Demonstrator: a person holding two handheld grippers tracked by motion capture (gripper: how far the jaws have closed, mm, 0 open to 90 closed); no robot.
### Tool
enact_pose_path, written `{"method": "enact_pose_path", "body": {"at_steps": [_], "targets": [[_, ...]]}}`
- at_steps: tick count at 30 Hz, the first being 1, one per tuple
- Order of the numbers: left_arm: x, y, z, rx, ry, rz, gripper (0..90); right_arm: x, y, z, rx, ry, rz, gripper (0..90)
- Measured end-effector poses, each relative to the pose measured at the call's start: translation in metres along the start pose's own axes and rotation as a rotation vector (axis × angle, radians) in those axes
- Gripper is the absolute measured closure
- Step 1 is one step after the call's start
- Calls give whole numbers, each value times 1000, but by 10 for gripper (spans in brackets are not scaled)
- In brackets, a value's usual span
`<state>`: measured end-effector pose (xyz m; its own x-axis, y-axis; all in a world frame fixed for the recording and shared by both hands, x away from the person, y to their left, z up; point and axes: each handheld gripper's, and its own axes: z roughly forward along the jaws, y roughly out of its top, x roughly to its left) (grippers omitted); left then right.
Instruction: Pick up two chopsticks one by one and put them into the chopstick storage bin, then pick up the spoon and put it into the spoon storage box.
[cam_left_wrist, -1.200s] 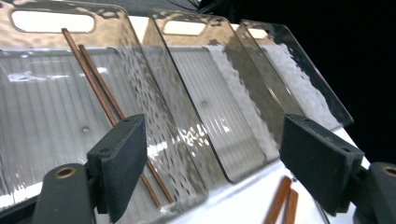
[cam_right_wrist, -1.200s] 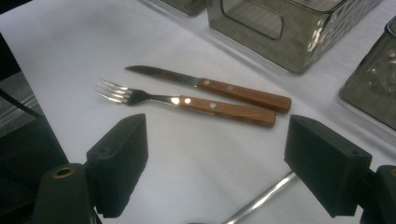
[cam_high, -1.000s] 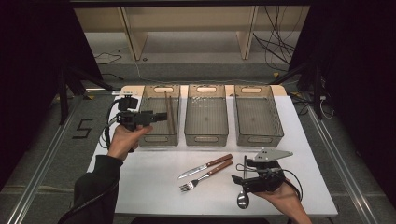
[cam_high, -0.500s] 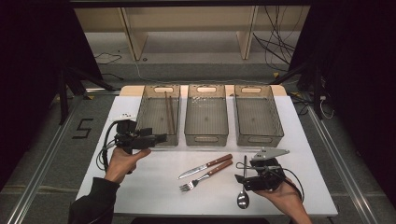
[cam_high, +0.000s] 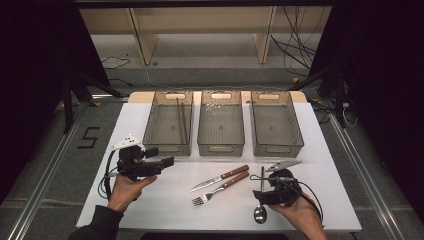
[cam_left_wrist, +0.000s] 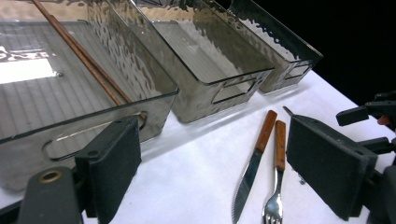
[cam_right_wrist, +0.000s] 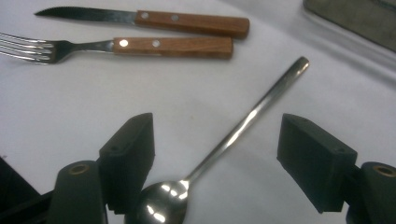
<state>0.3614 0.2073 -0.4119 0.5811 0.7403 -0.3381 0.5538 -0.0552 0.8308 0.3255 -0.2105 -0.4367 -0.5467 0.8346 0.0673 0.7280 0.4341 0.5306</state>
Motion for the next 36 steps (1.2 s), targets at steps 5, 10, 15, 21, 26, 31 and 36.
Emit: {"method": "enact_pose_path", "body": {"at_steps": [5,10,15,21,26,31,36], "targets": [[2,-13,-5,-12,3,-7,175,2,-1,5,40,-10,25,288],[-1,-21,-8,-21,-4,15,171,4,-3,8,67,-15,25,293],[-6,-29,-10,-21,4,70,166,5,-3,9,88,-13,20,295],[-5,-37,-12,-16,15,94,165,6,-3,12,111,-6,33,310],[-5,-39,-12,-5,23,96,165,8,-1,14,128,-12,32,330],[-5,-40,-12,-6,20,92,165,7,-1,17,151,-5,33,351],[-7,-41,-11,4,19,98,165,7,-1,19,171,1,33,389]]}}
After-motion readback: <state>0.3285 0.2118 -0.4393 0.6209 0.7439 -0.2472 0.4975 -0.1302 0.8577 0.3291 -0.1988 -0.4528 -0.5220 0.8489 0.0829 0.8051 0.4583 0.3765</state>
